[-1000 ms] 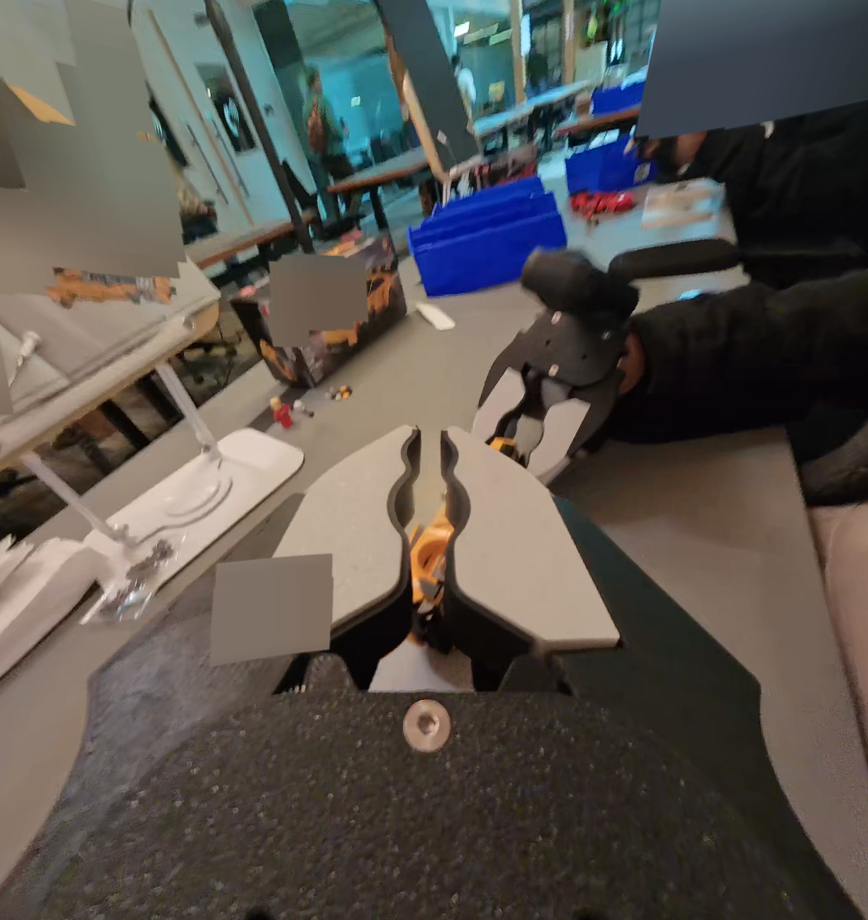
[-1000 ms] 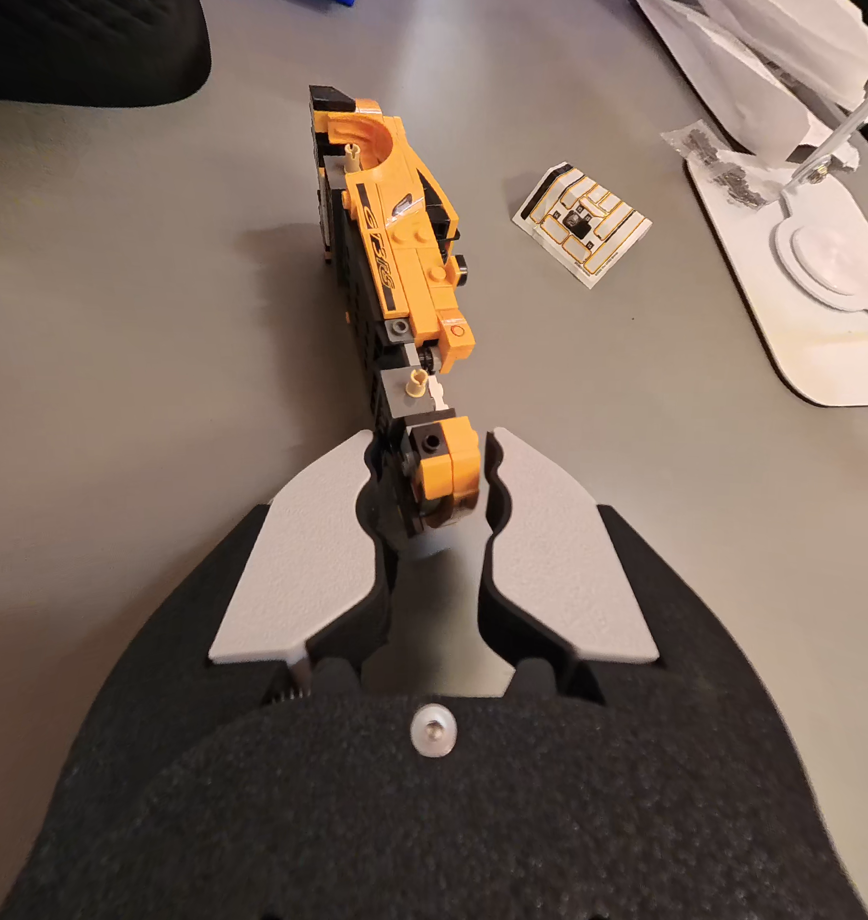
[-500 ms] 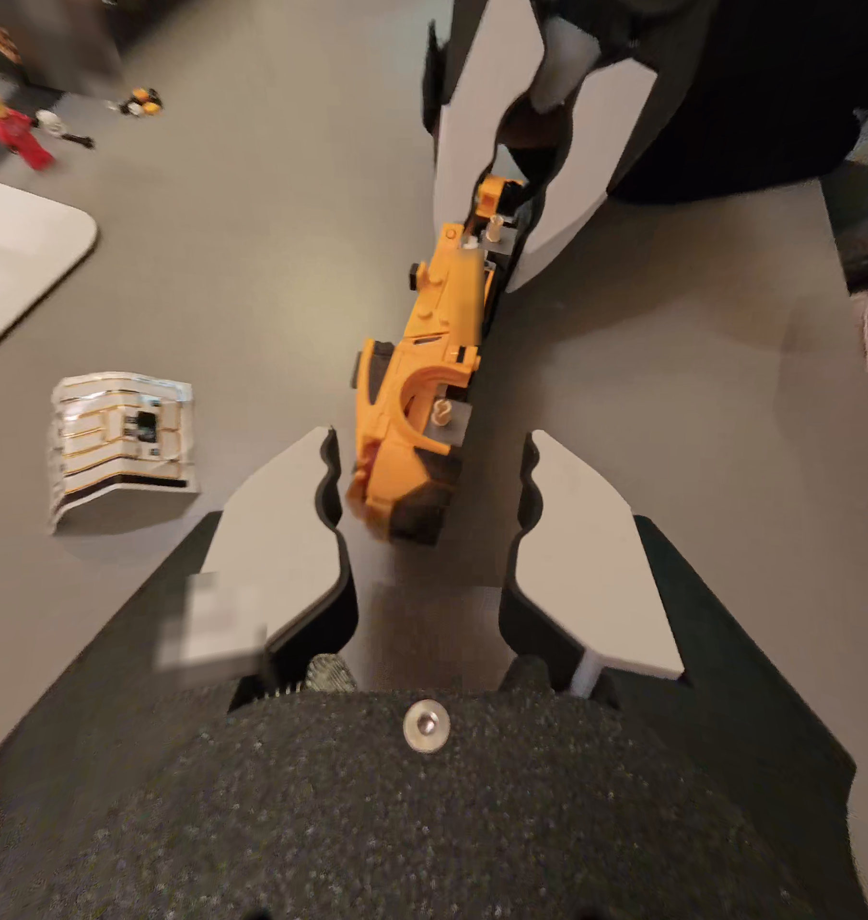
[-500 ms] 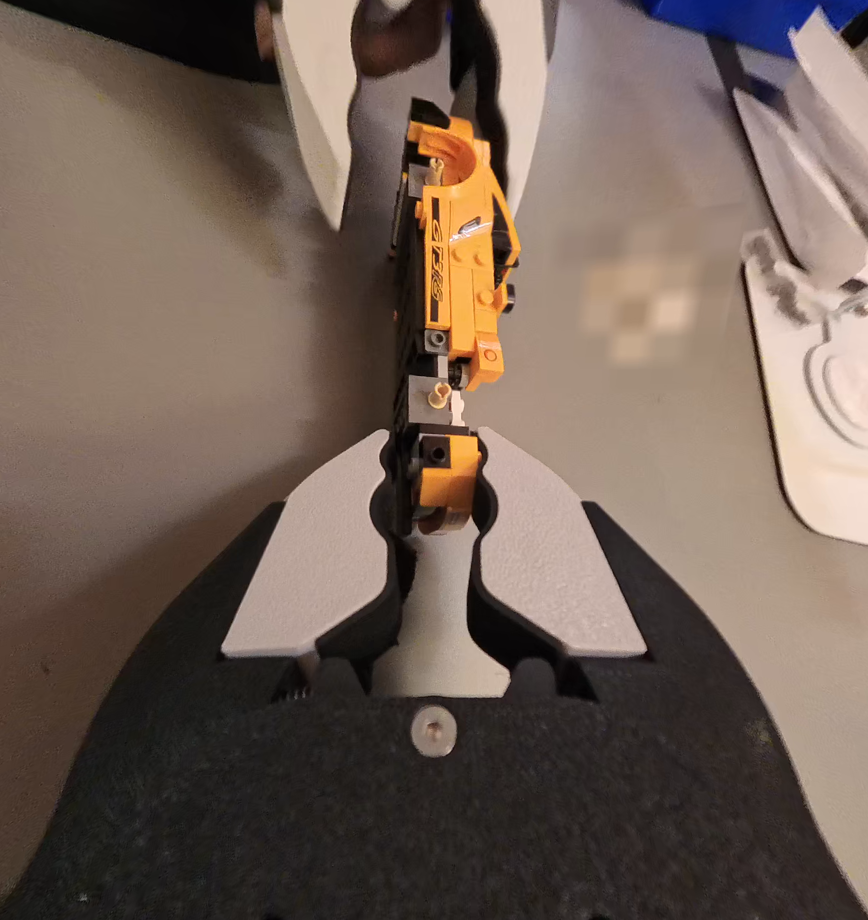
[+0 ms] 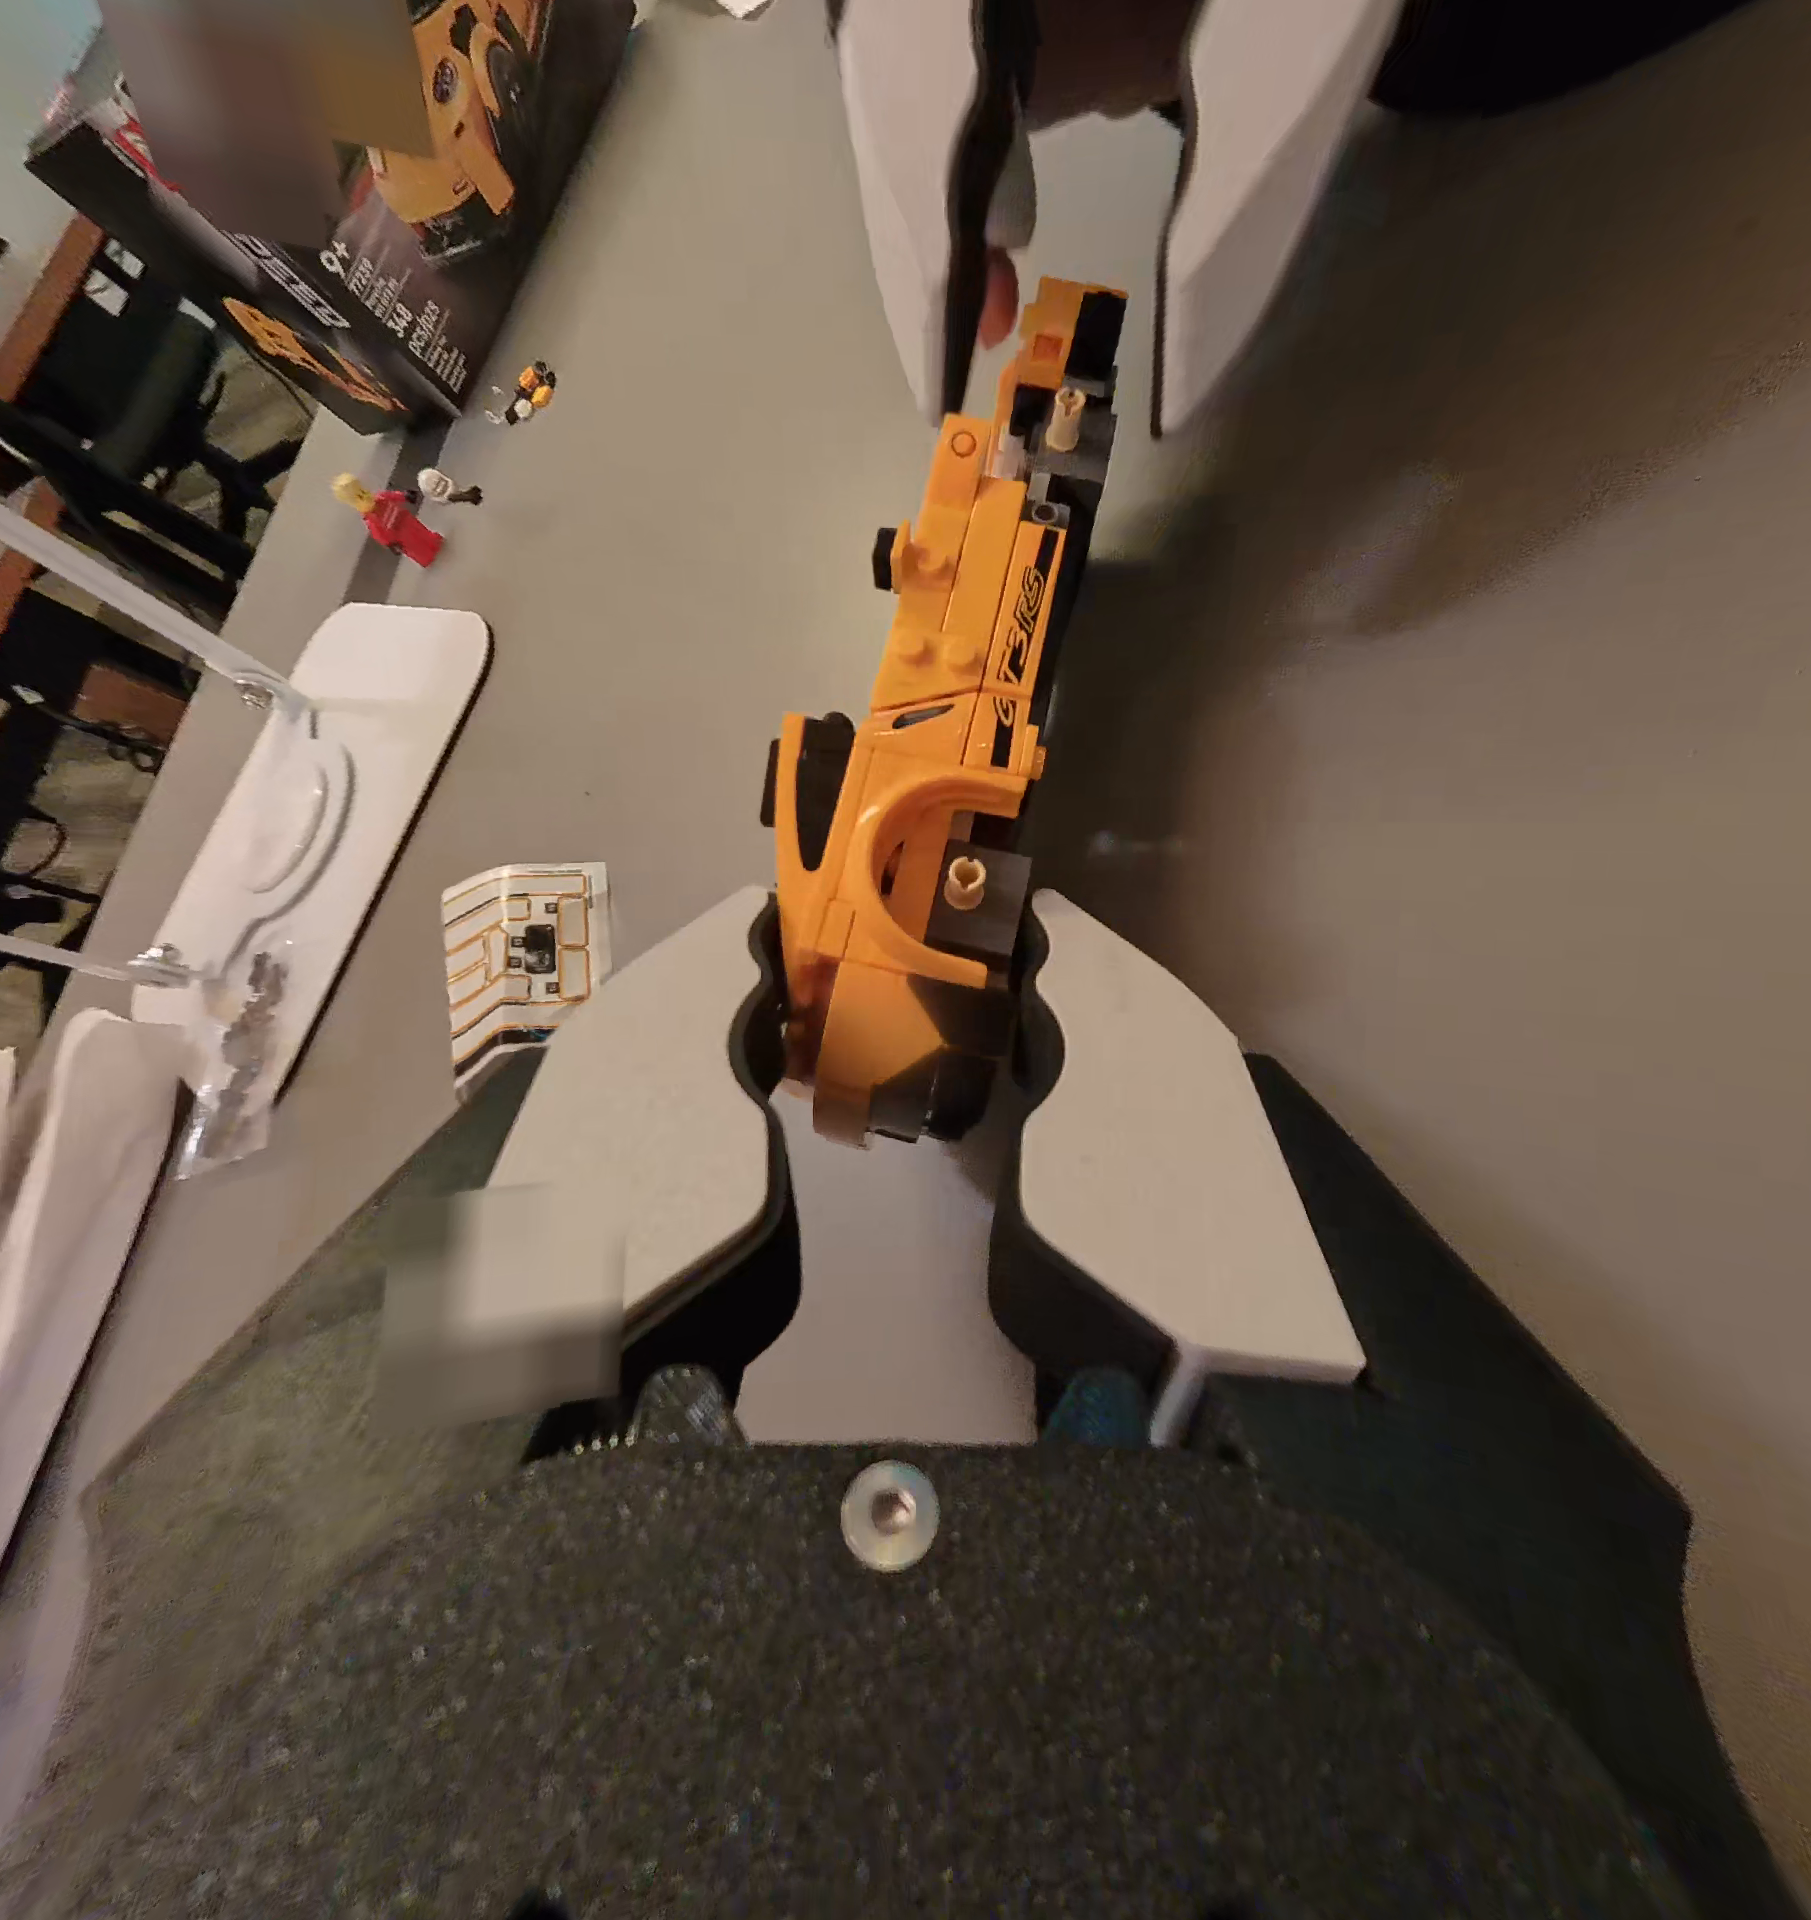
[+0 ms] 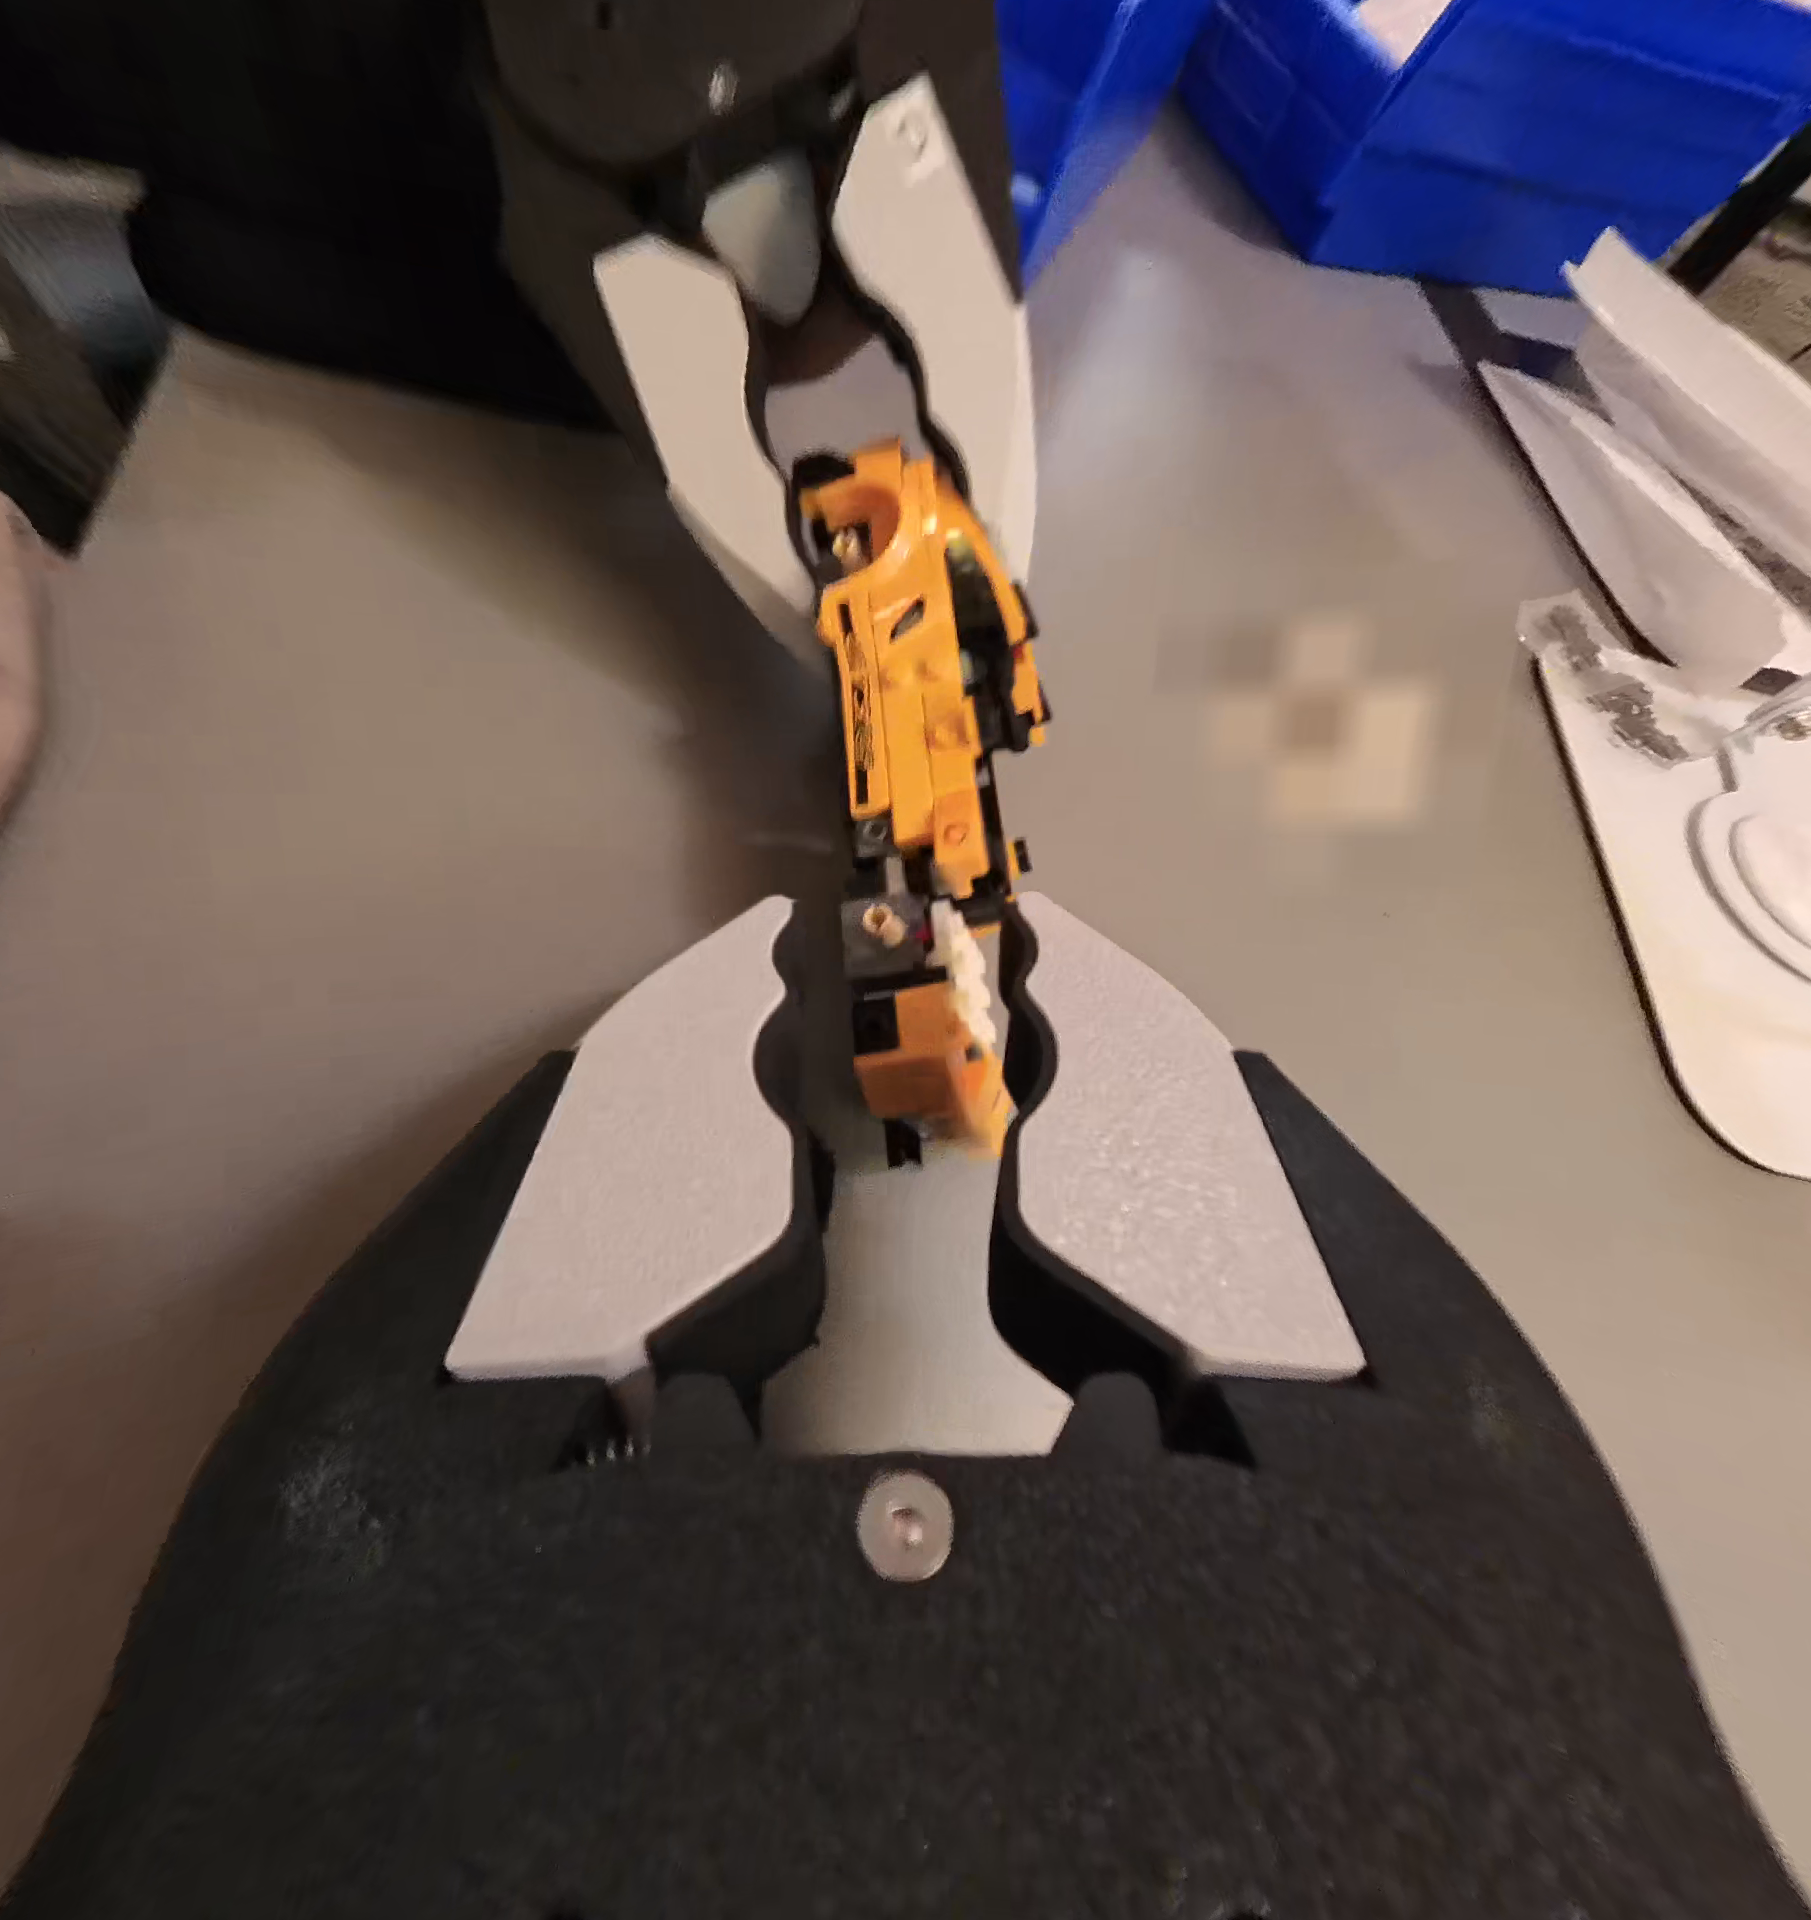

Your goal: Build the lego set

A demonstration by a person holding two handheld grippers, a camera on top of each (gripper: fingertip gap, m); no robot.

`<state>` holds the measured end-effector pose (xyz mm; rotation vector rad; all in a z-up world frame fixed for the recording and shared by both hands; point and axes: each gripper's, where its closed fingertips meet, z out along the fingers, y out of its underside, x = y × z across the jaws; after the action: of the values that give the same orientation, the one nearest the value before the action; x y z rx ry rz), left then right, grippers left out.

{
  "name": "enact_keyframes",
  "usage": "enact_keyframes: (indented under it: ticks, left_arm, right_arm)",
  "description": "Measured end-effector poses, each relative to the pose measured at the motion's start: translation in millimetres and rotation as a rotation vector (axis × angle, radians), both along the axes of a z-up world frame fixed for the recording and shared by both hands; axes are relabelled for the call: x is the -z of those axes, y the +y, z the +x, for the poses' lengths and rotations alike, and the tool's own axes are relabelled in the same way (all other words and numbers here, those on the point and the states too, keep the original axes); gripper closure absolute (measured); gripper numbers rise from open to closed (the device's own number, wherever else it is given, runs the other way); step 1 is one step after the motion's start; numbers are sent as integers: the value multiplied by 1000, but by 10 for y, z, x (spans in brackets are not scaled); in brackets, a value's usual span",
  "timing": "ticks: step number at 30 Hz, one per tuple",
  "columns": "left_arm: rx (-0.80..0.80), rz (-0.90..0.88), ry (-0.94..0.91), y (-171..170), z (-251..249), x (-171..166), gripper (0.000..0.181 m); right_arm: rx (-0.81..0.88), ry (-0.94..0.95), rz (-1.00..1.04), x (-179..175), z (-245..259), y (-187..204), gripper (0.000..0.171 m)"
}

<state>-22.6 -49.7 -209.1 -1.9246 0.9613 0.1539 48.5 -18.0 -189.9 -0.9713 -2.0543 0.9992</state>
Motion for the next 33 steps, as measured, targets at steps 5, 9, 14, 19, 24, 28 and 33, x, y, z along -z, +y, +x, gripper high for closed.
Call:
enact_keyframes:
  ticks: [5, 9, 14, 19, 24, 28, 33]
  left_arm:
    - [-1, 17, 44, -10, 8, -9, 141]
    - [1, 29, 71, -11, 19, -11, 141]
    - [-2, 33, 95, -13, 19, -8, 141]
    - [-3, 38, 119, -18, 20, -7, 140]
    - [-12, 35, 117, -25, 20, -19, 140]
    - [-16, 35, 116, -24, 21, -23, 141]
    - [-22, 30, 110, -25, 26, -23, 141]
  right_arm:
    - [68, 26, 5, -130, -86, 77, 151]
    - [53, -11, 25, -67, -119, -2, 152]
    - [87, -62, -82, -104, -184, 17, 152]
    - [119, -151, -137, -56, -216, -10, 156]
    - [210, -274, -257, -37, -222, 14, 156]
    - [278, -336, -357, -26, -211, 50, 151]
    - [317, -361, -368, -25, -210, 74, 148]
